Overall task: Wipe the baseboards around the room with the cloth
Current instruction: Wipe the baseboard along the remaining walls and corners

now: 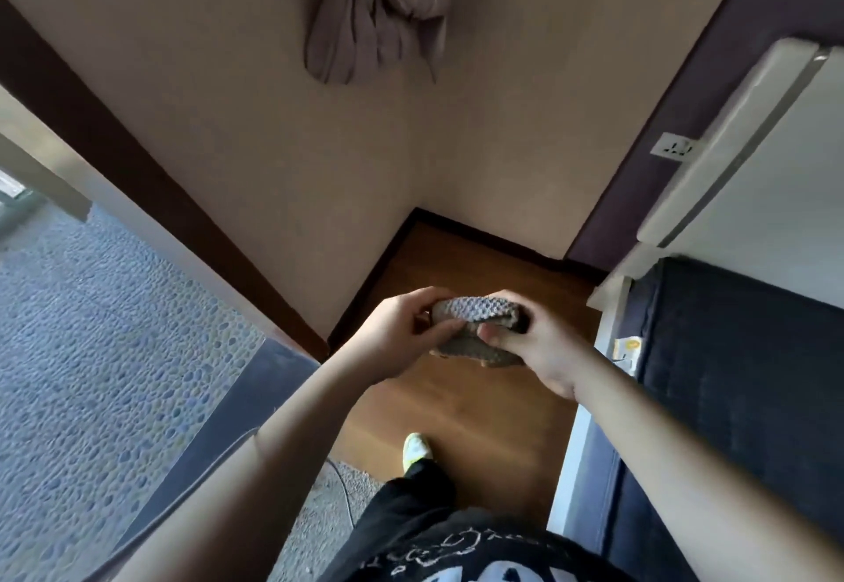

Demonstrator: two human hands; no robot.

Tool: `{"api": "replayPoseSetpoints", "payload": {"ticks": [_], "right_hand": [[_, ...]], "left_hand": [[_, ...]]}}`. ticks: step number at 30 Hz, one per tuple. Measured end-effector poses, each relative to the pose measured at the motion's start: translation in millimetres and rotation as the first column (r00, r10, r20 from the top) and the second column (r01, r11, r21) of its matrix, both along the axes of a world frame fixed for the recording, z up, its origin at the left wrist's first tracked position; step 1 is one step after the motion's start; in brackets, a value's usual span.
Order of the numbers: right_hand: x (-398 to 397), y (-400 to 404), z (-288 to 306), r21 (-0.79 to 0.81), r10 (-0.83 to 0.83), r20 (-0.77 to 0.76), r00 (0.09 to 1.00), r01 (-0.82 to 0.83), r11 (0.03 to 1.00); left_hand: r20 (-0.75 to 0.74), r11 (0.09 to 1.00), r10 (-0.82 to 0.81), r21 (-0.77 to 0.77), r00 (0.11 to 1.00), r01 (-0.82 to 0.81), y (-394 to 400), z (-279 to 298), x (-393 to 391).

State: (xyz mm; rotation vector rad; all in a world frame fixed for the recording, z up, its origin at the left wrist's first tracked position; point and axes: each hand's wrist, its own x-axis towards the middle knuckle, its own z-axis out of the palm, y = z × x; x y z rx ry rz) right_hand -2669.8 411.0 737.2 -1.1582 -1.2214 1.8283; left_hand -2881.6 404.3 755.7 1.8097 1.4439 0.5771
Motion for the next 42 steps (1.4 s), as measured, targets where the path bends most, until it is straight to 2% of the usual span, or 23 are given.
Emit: {"api": "replayPoseSetpoints", "payload": {"ticks": [2, 4, 8, 11, 14, 18, 21, 24, 31, 34, 36, 39, 42], "right_hand": [[-9, 21, 7, -0.108, 0.040, -0.064, 0.997, -0.047, 0.993], [-16, 40, 13, -0.140, 0.049, -0.034, 0.998, -0.053, 0.989], [-25, 70, 11, -0.168, -0.060, -0.032, 0.998, 0.054, 0.984], [-24, 90, 8, -0.174, -0.134, -0.053, 0.990, 0.123, 0.977], [-16, 111, 5, -0.112, -0.146, -0.054, 0.988, 0.139, 0.984], [1, 142, 2, 0.129, -0.058, 0.069, 0.996, 0.049, 0.990], [17, 169, -2, 0.320, -0.005, 0.164, 0.986, -0.048, 0.946], [39, 198, -6, 0.446, 0.033, 0.228, 0.973, -0.134, 0.885], [88, 259, -14, 0.429, 0.158, 0.160, 0.974, -0.213, 0.878], [94, 279, -18, 0.341, 0.254, 0.045, 0.966, -0.254, 0.905], [96, 290, -21, 0.278, 0.320, 0.012, 0.947, -0.311, 0.909], [91, 299, -24, 0.322, 0.341, 0.126, 0.932, -0.364, 0.874], [79, 303, -25, 0.410, 0.317, 0.226, 0.921, -0.385, 0.827]], "left_hand": [[-0.004, 0.997, 0.010, 0.079, 1.000, -0.009, 22, -1, -7], [0.015, 0.987, -0.019, 0.159, 1.000, 0.016, 43, -1, -13], [0.042, 0.961, -0.110, 0.258, 0.993, 0.096, 82, -4, -23], [0.073, 0.957, -0.131, 0.269, 0.989, 0.107, 107, -4, -25], [0.142, 0.978, -0.127, 0.184, 0.982, 0.100, 128, -2, -17], [0.241, 0.992, -0.043, -0.108, 0.970, 0.070, 152, -2, 0], [0.177, 0.980, 0.058, -0.199, 0.983, -0.022, 171, -3, 15], [0.119, 0.992, 0.066, -0.111, 0.991, -0.053, 190, -4, 33], [0.103, 0.978, 0.207, 0.005, 0.973, -0.209, 223, 0, 87], [0.082, 0.963, 0.266, 0.020, 0.960, -0.269, 233, 5, 96], [0.017, 0.960, 0.276, 0.033, 0.961, -0.277, 238, 6, 99], [-0.058, 0.961, 0.274, 0.053, 0.960, -0.271, 239, 5, 96], [-0.068, 0.947, 0.320, 0.031, 0.945, -0.319, 235, 0, 90]]}}
